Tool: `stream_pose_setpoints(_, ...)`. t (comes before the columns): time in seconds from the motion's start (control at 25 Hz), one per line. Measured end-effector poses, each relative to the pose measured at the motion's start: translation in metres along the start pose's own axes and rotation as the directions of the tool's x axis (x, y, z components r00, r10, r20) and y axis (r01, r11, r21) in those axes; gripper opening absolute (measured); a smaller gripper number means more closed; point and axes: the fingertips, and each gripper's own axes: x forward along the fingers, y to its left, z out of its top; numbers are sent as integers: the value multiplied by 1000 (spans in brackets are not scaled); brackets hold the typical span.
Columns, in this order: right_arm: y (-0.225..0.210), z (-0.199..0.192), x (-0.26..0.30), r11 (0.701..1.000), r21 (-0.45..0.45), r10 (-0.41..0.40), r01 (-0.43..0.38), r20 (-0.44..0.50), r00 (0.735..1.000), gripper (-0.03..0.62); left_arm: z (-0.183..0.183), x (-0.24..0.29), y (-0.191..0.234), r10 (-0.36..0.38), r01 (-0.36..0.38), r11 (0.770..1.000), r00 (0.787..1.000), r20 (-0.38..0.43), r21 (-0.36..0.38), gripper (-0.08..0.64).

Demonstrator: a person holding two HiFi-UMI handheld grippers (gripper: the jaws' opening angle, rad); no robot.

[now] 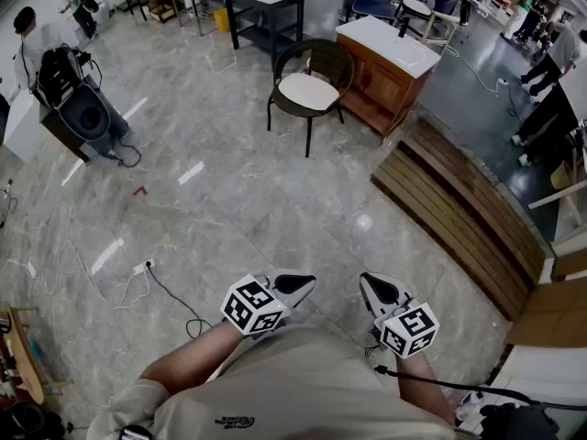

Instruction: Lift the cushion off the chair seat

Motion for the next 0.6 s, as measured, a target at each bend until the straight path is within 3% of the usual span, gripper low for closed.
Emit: stream_pose_setpoints(0.6,53,35,153,997,-46,52,-55,-63,997,15,-3,-99,138,71,-69,997,996,46,-38,6)
